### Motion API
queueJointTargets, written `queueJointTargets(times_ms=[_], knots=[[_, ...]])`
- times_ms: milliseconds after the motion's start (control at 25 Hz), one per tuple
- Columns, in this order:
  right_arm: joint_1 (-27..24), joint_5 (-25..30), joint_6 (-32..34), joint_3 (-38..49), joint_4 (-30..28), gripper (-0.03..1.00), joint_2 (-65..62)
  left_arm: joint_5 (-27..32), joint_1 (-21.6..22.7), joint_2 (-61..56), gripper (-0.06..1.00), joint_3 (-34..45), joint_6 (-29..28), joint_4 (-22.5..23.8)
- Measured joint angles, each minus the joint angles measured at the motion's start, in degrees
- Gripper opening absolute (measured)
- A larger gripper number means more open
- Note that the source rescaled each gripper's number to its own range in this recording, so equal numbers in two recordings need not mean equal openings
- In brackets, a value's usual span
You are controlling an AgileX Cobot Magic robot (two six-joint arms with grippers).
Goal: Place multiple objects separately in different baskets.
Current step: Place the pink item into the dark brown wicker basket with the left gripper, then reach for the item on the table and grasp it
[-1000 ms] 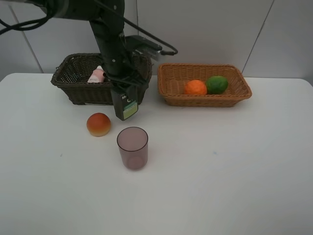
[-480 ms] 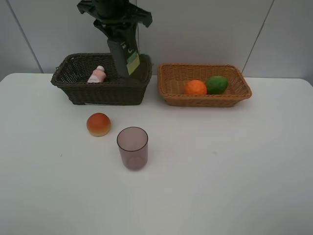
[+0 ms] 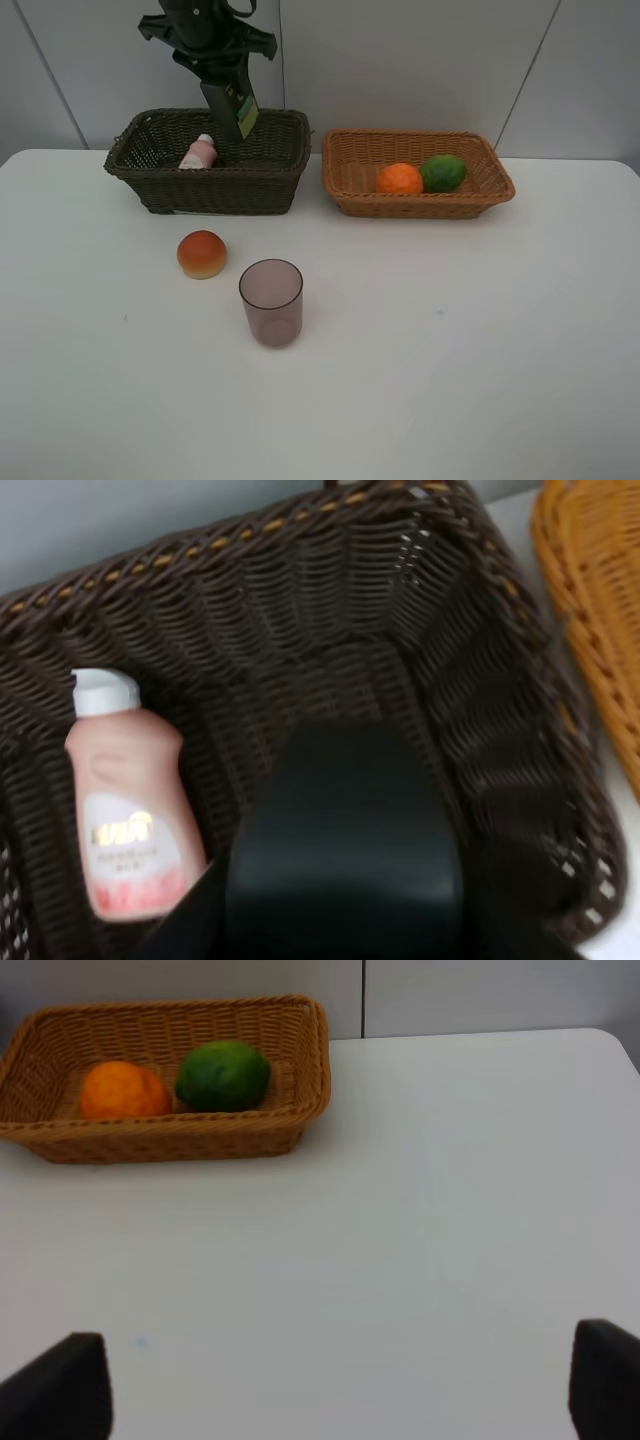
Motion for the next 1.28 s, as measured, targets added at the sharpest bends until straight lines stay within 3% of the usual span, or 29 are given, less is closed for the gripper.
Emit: queueJointTargets(times_ms=[400,760,840,1000,1280], knots=[[0.0,0.0,0.0,0.0,0.0,0.97,0.0,-4.2,0.0,9.6,0.48,0.0,0.0,0.3],[0.0,0.0,0.0,0.0,0.0,0.97,0.0,-5.8,0.0,10.8,0.48,0.0,0.3,0.3],[0.0,0.0,0.0,0.0,0.0,0.97,0.0,-6.1,0.0,10.8,0.58,0.0,0.4,0.2],[0.0,0.0,0.0,0.0,0.0,0.97,0.0,-7.0,0.0,10.8,0.91,-0.1,0.4,0.2],[0.0,0.0,0.0,0.0,0.0,0.97,0.0,-7.0,0.0,10.7,0.97,-0.1,0.4,0.2]])
